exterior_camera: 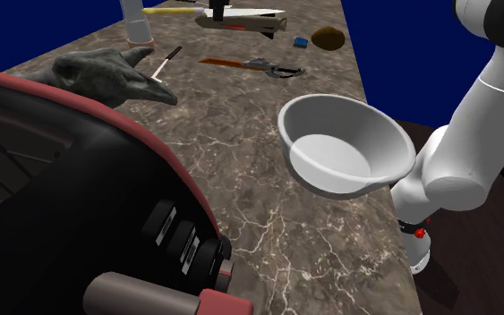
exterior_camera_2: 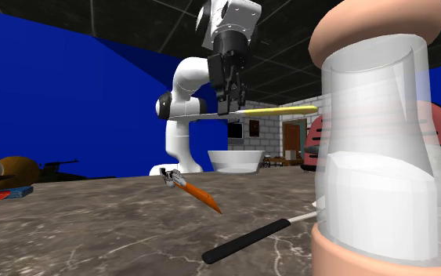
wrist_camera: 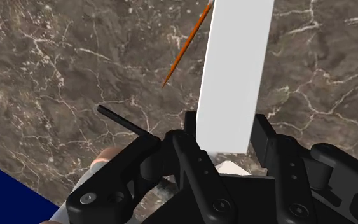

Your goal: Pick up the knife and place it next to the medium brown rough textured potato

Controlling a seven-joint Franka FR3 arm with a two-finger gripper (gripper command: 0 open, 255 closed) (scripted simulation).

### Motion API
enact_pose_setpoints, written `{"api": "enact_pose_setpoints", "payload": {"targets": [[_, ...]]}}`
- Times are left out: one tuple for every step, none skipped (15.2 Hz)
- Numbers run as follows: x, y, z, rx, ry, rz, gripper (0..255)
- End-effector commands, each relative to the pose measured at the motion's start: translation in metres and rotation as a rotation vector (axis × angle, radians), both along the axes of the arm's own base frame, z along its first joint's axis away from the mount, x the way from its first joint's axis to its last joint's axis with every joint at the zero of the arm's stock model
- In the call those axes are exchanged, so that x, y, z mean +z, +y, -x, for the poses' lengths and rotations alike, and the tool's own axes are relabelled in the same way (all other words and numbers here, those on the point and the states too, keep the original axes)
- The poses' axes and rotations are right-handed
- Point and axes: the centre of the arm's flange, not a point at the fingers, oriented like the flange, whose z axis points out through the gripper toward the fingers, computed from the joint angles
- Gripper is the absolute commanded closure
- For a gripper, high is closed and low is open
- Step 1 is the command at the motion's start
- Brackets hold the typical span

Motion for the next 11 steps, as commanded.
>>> {"api": "enact_pose_setpoints", "payload": {"targets": [[-0.001, -0.024, -0.007, 0.001, 0.0, 0.0, 255], [-0.001, -0.037, -0.01, 0.001, 0.0, 0.0, 255], [-0.001, -0.05, -0.014, 0.001, 0.0, 0.0, 255], [-0.001, -0.062, -0.018, 0.001, 0.0, 0.0, 255], [-0.001, -0.075, -0.021, 0.001, 0.0, 0.0, 255], [-0.001, -0.088, -0.025, 0.001, 0.0, 0.0, 255], [-0.001, -0.1, -0.028, 0.001, 0.0, 0.0, 255], [-0.001, -0.113, -0.032, 0.001, 0.0, 0.0, 255], [-0.001, -0.126, -0.036, 0.001, 0.0, 0.0, 255], [-0.001, -0.139, -0.039, 0.001, 0.0, 0.0, 255], [-0.001, -0.151, -0.043, 0.001, 0.0, 0.0, 255]]}}
